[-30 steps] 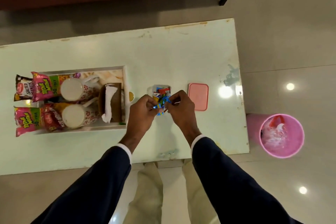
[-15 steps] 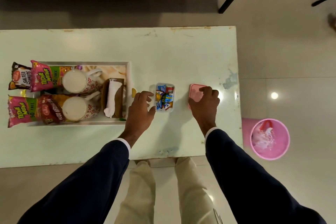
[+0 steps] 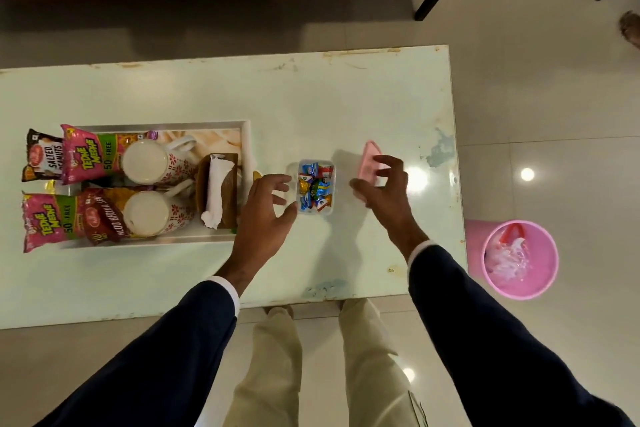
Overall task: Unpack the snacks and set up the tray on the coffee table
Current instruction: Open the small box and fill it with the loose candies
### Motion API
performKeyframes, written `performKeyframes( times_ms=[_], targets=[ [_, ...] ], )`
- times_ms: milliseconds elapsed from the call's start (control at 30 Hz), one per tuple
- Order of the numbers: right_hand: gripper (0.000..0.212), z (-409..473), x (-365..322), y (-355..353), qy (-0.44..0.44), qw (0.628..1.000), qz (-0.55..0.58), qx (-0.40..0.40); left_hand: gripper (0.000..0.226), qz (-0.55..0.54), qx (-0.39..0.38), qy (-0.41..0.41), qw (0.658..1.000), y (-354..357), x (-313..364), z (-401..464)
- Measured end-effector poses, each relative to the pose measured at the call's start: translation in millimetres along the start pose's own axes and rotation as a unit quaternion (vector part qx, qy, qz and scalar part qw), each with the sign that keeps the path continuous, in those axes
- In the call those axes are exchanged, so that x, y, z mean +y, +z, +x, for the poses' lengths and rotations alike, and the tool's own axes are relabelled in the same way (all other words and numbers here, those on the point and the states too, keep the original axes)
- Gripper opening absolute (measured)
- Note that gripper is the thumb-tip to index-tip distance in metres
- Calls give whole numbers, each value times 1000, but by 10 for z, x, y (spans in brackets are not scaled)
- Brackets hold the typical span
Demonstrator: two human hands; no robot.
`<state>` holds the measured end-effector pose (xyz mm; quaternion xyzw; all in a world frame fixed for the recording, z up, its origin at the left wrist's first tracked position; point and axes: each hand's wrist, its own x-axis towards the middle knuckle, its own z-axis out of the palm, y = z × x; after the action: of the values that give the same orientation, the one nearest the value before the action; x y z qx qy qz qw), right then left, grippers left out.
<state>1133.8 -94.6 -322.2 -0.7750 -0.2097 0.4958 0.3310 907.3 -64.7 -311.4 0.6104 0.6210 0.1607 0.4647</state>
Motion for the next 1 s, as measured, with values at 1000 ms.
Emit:
performKeyframes(
  times_ms=[1000],
  targets=[
    [54, -108, 91, 583, -119, 958, -262, 1, 65, 155, -79, 31, 984, 187, -115, 388]
  ],
)
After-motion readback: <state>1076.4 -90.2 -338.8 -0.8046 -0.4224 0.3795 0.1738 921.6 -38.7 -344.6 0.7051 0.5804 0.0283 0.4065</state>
